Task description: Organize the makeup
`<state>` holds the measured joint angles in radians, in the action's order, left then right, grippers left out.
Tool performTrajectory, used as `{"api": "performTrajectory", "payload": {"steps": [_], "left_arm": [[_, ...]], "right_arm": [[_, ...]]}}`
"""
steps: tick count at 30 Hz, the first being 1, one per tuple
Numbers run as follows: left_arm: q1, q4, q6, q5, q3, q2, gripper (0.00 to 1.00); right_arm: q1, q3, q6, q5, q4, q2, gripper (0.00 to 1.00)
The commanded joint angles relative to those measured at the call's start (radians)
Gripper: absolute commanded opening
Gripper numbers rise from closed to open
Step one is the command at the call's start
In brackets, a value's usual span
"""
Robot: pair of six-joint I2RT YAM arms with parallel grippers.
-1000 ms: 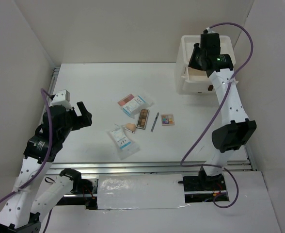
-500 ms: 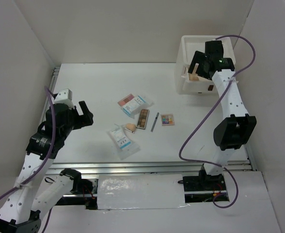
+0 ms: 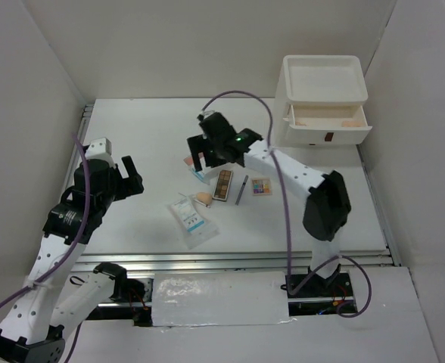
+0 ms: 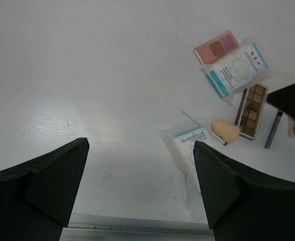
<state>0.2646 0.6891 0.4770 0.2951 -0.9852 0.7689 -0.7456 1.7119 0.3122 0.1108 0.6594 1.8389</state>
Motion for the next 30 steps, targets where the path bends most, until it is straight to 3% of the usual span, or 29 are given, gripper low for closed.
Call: {"api": "performTrajectory", "payload": {"steps": [1, 5, 15, 23, 26, 27, 30], "left_arm": [[-0.005, -0.014, 0.006, 0.016, -0.004, 0.004, 1.0], [-0.007, -0.016, 0.005, 0.013, -0.004, 0.0, 0.99], [-0.007, -0.022, 0.0, -0.004, -0.003, -0.005, 0.99], [-0.007, -0.02, -0.002, -0.007, -0.003, -0.005, 0.99], [-0.007, -0.02, -0.002, -0.007, -0.003, -0.005, 0.99], [-0.007, -0.022, -0.002, -0.008, -0.003, -0.005, 0.99], [-0.007, -0.022, -0.003, -0.008, -0.001, -0.003, 0.99]], "right_arm": [[-0.049, 0.067, -0.019, -0.025, -0.041, 0.138, 0.91], [-0.083, 0.126, -0.018, -0.011, -0.01, 0.275, 0.86], [-0.083, -0.031, 0.004, -0.075, -0.079, 0.249, 0.62], [-0.087, -0.069, 0.016, -0.062, -0.064, 0.27, 0.64], [-0.089, -0.074, 0.01, -0.071, -0.066, 0.267, 0.45], [-0.089, -0.077, 0.011, -0.068, -0.067, 0.26, 0.31], [-0.092, -0.077, 0.011, -0.065, -0.07, 0.234, 0.25]]}}
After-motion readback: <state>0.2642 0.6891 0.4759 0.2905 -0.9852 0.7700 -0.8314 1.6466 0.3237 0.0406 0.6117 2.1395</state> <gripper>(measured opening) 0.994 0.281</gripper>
